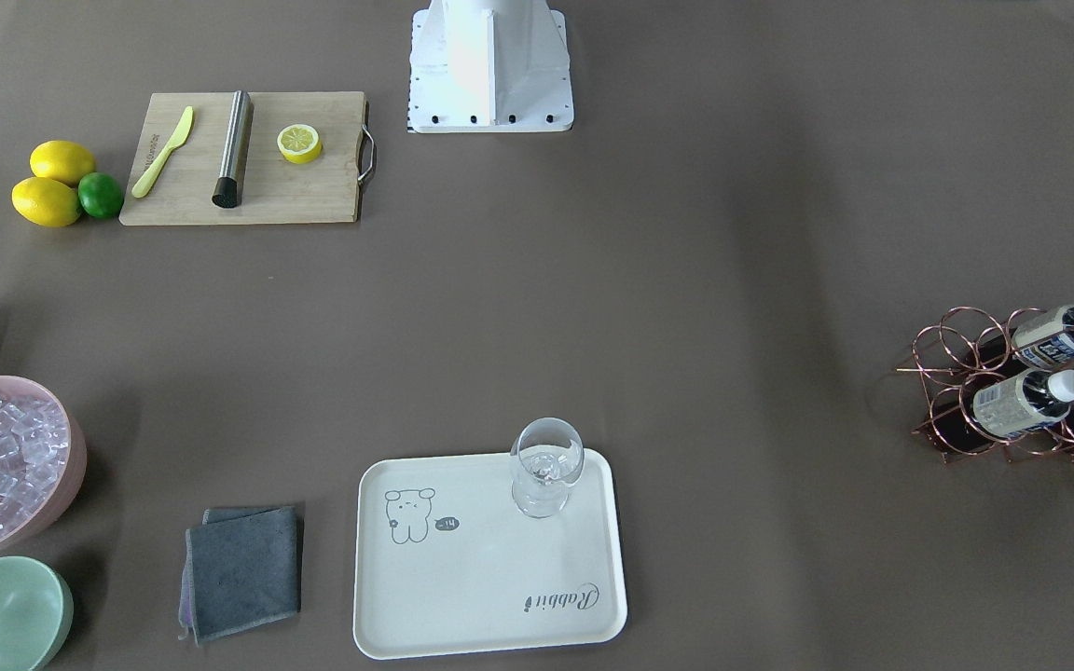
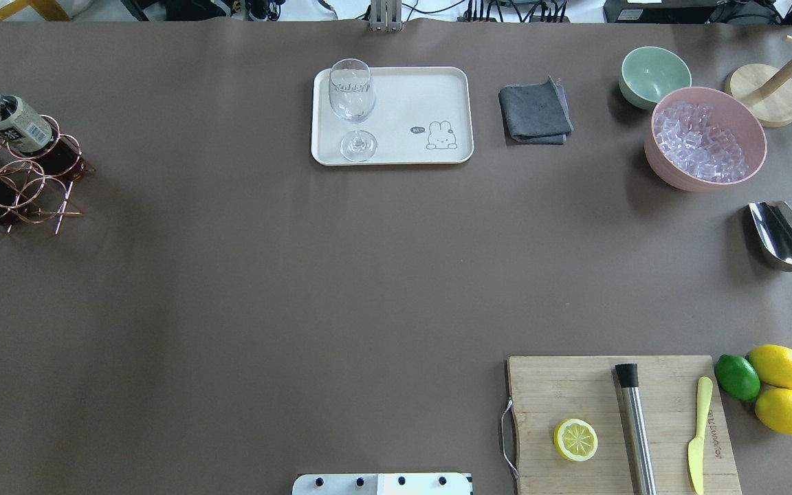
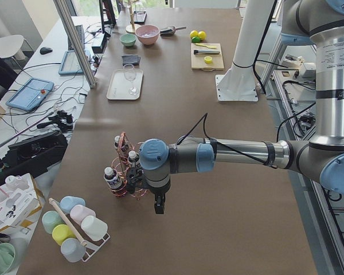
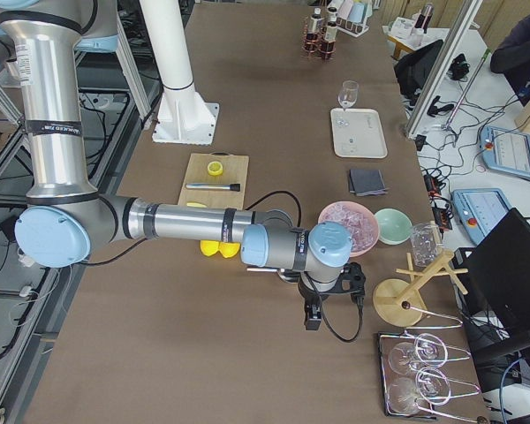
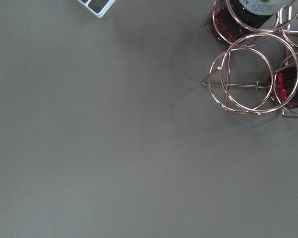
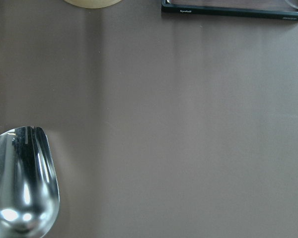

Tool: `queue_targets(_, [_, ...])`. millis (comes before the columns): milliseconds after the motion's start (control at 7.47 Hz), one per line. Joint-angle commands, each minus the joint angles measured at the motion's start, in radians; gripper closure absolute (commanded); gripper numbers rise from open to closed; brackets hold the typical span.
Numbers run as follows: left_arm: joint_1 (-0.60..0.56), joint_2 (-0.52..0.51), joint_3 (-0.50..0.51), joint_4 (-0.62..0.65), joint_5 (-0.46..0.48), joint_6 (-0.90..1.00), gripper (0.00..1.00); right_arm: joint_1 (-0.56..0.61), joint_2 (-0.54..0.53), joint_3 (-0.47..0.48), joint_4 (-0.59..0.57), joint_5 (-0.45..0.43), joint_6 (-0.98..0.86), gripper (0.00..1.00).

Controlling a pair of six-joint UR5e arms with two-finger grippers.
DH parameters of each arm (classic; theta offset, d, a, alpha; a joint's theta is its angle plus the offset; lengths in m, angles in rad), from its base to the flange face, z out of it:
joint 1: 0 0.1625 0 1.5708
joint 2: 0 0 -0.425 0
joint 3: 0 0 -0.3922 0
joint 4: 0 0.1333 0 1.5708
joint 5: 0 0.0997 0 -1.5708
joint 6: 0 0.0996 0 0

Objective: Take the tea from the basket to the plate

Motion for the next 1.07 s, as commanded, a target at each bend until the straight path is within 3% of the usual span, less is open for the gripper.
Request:
queue_targets(0, [-0.006, -0.070, -0.011, 0.184, -0.002, -0.159, 0.02, 0.000, 0.002, 0.002, 0.000, 0.000, 0.000, 0.00])
queue_targets(268, [-0.019, -0.157, -0.008, 0.316, -0.025, -0.488, 0.02, 0.000, 0.002, 0.007, 0.000, 0.000, 0.001, 0.00])
queue_targets(670, [-0.022, -0.190, -0.023, 0.317, -0.075, -0.886, 0.02, 0.000, 0.005, 0.077, -0.001, 0.005, 0.001, 0.00])
queue_targets(938, [-0.016, -0.254, 0.015, 0.306, -0.111, -1.142, 0.02, -0.021, 0.007, 0.180, -0.003, 0.069, 0.003, 0.00])
